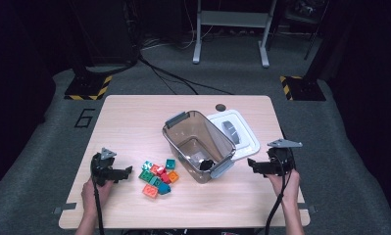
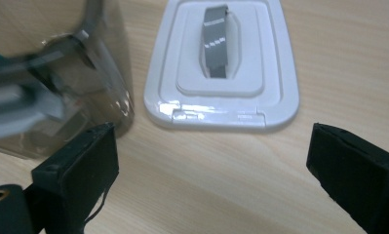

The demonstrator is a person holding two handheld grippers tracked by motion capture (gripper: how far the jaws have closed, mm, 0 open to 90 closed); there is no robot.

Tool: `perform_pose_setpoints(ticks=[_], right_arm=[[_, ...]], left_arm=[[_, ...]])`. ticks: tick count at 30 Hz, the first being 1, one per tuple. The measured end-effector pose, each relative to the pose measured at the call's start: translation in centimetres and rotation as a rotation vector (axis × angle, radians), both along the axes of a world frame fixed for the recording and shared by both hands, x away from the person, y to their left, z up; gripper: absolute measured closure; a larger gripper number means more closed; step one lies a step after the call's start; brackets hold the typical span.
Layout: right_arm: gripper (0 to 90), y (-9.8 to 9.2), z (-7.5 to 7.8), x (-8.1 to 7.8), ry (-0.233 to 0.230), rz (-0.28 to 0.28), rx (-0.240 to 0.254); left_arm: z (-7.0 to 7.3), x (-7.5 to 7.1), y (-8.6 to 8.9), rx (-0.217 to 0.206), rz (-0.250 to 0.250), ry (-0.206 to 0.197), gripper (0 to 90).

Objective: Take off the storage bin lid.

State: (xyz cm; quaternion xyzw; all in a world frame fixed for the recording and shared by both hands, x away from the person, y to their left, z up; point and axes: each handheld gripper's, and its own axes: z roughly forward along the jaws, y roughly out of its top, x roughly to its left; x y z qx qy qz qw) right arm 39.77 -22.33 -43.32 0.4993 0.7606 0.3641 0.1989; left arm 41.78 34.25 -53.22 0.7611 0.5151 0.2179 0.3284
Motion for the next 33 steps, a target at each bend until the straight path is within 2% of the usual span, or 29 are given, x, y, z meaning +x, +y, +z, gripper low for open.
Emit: perform_pose_setpoints(ticks=[1, 5, 8, 14, 16, 18, 19, 20, 21, 23, 25, 26, 28, 29, 30, 33], right_arm=[[4.0, -0.3, -0.6, 0.0, 0.012, -0.013, 0.012], [0.7, -1.1, -3.3, 0.1, 0.049, -0.054, -0.023], [0.0, -1.5, -5.0, 0.3, 0.083, -0.071, -0.023], [0.0, -2.0, -7.6, 0.5, 0.088, -0.099, -0.034], [0.0, -2.1, -8.1, 0.5, 0.097, -0.104, -0.051], [0.0, -2.2, -8.7, 0.6, 0.109, -0.112, -0.067], [0.0, -2.4, -9.1, 0.6, 0.093, -0.108, -0.086], [0.0, -2.5, -9.4, 0.4, 0.066, -0.102, -0.087], [0.0, -2.6, -9.4, 0.3, 0.058, -0.118, -0.08], [0.0, -2.9, -9.6, 0.4, 0.033, -0.111, -0.078], [0.0, -3.1, -9.6, 0.4, 0.031, -0.098, -0.078], [0.0, -3.1, -9.7, 0.4, 0.03, -0.097, -0.08], [0.0, -3.3, -9.7, 0.2, 0.03, -0.081, -0.079], [0.0, -3.5, -9.7, 0.1, 0.031, -0.071, -0.078], [0.0, -3.7, -9.6, -0.1, 0.033, -0.065, -0.071], [0.0, -4.2, -9.7, -0.7, 0.029, -0.044, -0.074]], left_arm=[[0.0, 0.0, 0.1, 0.006, -0.006, 0.002, 0.0], [0.0, 0.0, 0.0, 0.0, 0.0, 0.0, 0.0], [0.0, 0.0, 0.1, 0.006, -0.006, 0.002, 0.0], [0.0, 0.0, 0.0, 0.005, -0.006, 0.002, 0.0], [0.1, 0.0, 0.1, 0.005, -0.01, 0.009, 0.0], [0.0, 0.0, 0.1, 0.001, -0.007, -0.005, 0.1], [0.0, 0.0, 0.1, 0.0, -0.006, -0.005, 0.1], [0.0, 0.0, 0.1, 0.001, -0.007, -0.004, 0.1], [0.0, 0.0, 0.1, 0.0, -0.007, -0.004, 0.0], [0.0, 0.0, 0.1, 0.001, -0.007, -0.005, 0.0], [0.1, -0.1, 0.0, 0.007, -0.004, 0.008, 0.0], [0.0, -0.3, -0.1, 0.008, 0.0, 0.002, 0.0], [0.0, -1.0, -0.3, 0.001, -0.018, -0.003, 0.1], [0.1, -1.3, -0.4, 0.011, -0.032, 0.009, 0.2], [0.0, -1.4, -0.6, 0.011, -0.027, 0.001, 0.0], [0.1, -1.8, -0.9, 0.011, -0.022, 0.011, 0.1]])
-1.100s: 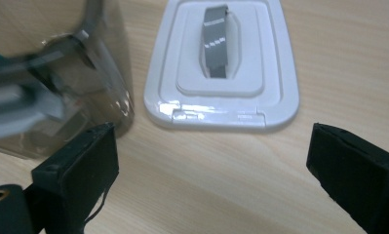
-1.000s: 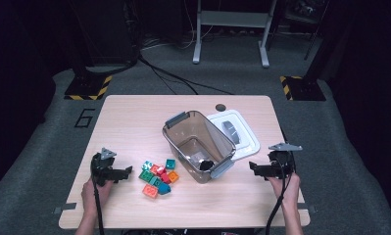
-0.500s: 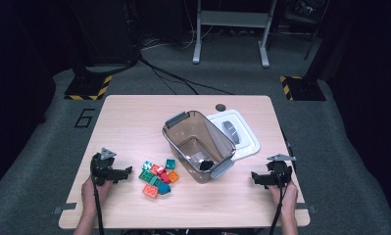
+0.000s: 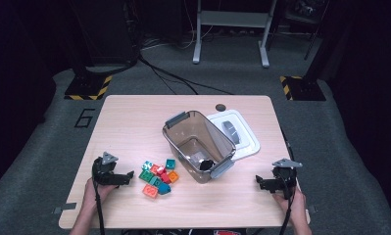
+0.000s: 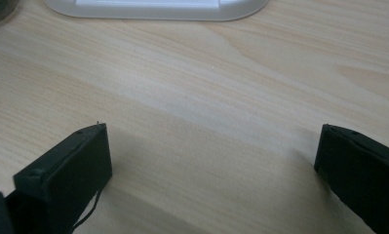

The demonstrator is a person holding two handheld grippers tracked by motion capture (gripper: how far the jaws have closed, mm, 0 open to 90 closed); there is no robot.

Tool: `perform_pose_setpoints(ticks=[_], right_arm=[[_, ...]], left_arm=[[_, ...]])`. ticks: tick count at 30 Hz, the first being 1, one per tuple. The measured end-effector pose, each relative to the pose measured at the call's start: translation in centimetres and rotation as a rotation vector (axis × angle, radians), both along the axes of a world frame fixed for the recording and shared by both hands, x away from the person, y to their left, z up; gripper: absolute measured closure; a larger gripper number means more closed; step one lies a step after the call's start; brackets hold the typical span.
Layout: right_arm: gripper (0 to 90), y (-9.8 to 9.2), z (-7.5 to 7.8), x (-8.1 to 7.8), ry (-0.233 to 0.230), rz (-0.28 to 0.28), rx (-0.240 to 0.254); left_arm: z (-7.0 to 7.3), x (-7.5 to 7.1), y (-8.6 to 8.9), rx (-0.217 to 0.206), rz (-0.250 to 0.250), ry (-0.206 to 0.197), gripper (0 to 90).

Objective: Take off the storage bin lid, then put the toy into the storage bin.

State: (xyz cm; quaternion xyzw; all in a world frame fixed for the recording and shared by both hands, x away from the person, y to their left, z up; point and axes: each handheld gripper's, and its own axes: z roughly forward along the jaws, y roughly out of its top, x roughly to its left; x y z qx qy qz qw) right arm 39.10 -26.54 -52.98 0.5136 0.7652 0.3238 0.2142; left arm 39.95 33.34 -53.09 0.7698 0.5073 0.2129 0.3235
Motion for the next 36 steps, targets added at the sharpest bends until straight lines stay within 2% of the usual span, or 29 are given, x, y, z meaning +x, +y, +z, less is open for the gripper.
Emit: perform_pose_setpoints(ticks=[4, 6, 8, 9, 13, 16, 19, 20, 21, 26, 28, 36], right_arm=[[0.0, -0.3, 0.0, -0.7, -0.002, -0.022, -0.006], [0.0, -0.2, 0.0, -0.8, 0.003, -0.042, 0.001], [0.0, -0.3, 0.0, -1.0, 0.0, -0.044, -0.003], [0.0, -0.3, 0.0, -1.1, 0.001, -0.04, 0.001], [0.0, -0.3, 0.0, -1.1, 0.007, -0.039, 0.002], [0.0, -0.3, 0.0, -1.1, 0.006, -0.039, 0.002], [0.0, -0.3, 0.0, -1.1, 0.005, -0.038, 0.001], [0.0, -0.4, 0.0, -1.1, 0.0, -0.035, -0.005], [0.0, -0.4, 0.0, -1.1, 0.0, -0.037, -0.004], [0.0, -0.5, 0.0, -1.1, 0.003, -0.034, -0.004], [0.0, -0.5, 0.0, -1.1, 0.001, -0.034, -0.003], [0.0, -0.6, 0.0, -1.1, 0.004, -0.031, -0.003]], left_arm=[[0.3, -0.7, -0.1, -0.046, 0.004, 0.013, 0.4], [0.6, -1.3, -0.2, -0.09, 0.013, 0.013, 0.4], [0.8, -2.0, -0.4, -0.132, -0.006, 0.015, 0.4], [0.9, -2.5, -0.6, -0.136, -0.012, 0.008, 0.4], [1.5, -3.6, -1.3, -0.146, -0.034, 0.012, 0.3], [2.0, -4.1, -2.0, -0.153, -0.04, -0.005, 0.1], [2.2, -4.6, -2.8, -0.143, -0.05, -0.011, 0.1], [2.2, -4.6, -3.1, -0.14, -0.053, -0.021, 0.1], [2.2, -4.8, -3.3, -0.138, -0.059, -0.011, 0.1], [2.2, -5.7, -4.4, -0.127, -0.066, -0.024, 0.1], [2.2, -6.0, -4.6, -0.112, -0.084, -0.013, 0.1], [1.6, -7.1, -6.0, -0.113, -0.098, -0.013, 0.1]])
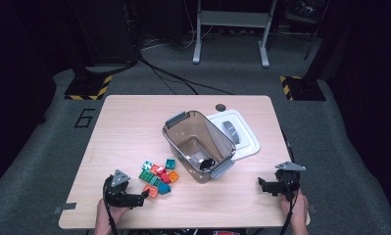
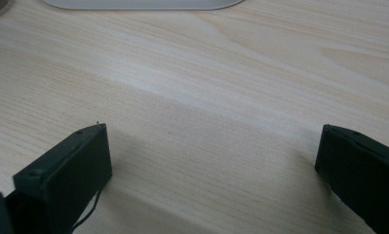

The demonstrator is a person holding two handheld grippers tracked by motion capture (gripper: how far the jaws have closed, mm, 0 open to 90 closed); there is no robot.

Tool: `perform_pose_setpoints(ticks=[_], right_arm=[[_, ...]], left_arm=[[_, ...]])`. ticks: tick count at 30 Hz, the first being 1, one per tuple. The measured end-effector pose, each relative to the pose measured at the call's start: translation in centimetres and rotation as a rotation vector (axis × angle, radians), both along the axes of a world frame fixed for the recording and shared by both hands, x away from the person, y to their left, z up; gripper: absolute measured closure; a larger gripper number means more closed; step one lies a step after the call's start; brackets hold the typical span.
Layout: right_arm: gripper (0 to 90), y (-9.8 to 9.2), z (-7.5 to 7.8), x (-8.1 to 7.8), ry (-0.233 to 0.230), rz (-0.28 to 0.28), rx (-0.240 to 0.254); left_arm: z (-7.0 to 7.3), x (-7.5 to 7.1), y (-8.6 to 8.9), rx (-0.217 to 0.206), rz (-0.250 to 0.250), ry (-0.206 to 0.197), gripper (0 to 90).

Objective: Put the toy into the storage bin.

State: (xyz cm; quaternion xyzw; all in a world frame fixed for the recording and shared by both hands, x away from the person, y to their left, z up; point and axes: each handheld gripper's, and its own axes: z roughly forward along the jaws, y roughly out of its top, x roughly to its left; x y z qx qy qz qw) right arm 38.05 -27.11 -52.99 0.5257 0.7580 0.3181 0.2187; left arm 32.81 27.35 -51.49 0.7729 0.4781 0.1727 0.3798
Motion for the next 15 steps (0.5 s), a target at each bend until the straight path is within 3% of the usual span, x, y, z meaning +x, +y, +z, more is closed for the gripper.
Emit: perform_pose_setpoints(ticks=[6, 10, 15], right_arm=[[0.0, 0.0, 0.0, 0.0, -0.001, 0.0, 0.0], [0.0, -0.1, 0.0, 0.1, -0.003, 0.007, -0.002], [0.0, -0.1, 0.0, 0.1, -0.005, 0.009, 0.0]], left_arm=[[-0.1, -0.8, -1.7, 0.03, -0.01, -0.018, 1.1], [0.1, -1.2, -2.6, 0.06, -0.006, -0.053, 8.9], [0.0, -1.3, -3.2, 0.081, -0.012, -0.055, 17.1]])
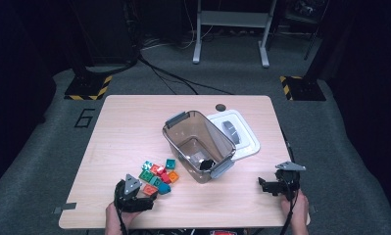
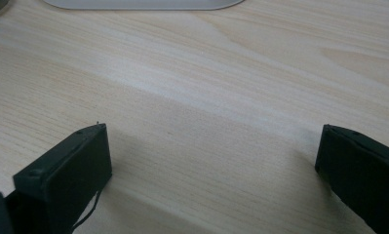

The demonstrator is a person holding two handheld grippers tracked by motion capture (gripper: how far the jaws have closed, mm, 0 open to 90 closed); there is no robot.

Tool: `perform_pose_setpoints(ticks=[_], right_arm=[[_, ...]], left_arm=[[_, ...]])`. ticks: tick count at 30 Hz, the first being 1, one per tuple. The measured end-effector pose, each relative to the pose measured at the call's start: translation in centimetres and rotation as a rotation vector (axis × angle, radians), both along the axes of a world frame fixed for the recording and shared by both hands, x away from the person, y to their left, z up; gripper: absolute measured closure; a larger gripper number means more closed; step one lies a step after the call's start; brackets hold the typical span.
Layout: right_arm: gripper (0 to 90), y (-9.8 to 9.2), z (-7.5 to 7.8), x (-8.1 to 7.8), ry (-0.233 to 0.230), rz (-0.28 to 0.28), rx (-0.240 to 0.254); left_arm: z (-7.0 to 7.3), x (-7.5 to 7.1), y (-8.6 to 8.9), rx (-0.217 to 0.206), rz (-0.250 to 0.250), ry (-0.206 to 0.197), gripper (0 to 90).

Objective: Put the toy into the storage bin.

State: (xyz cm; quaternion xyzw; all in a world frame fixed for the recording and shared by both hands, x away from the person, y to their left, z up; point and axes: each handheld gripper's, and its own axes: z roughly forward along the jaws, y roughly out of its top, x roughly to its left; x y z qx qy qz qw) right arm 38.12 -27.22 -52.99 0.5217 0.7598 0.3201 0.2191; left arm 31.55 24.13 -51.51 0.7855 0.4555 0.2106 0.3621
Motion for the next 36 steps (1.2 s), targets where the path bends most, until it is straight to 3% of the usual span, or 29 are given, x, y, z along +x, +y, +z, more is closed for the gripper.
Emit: perform_pose_setpoints(ticks=[5, 10, 14, 18, 28, 36], right_arm=[[0.0, 0.0, 0.0, 0.0, -0.001, 0.0, 0.0], [0.0, 0.0, 0.0, 0.0, -0.001, 0.001, 0.0], [0.0, 0.0, 0.0, 0.0, -0.001, 0.0, -0.001], [0.0, 0.0, 0.0, 0.0, 0.002, -0.003, 0.0], [0.0, 0.0, 0.0, 0.0, 0.0, 0.0, -0.001], [0.0, 0.0, 0.0, 0.0, -0.001, 0.005, 0.0]], left_arm=[[-0.1, -0.1, -0.3, -0.005, -0.018, 0.004, 25.3], [-0.1, 0.0, -0.4, -0.01, -0.026, -0.02, 28.5], [-0.2, 0.2, -0.1, -0.017, -0.037, 0.002, 32.4], [-0.4, 0.4, 0.4, -0.067, -0.038, 0.028, 42.8], [0.0, 0.2, 1.4, -0.044, -0.031, 0.028, 43.5], [1.1, 0.5, 2.6, -0.087, -0.026, 0.001, 43.6]])
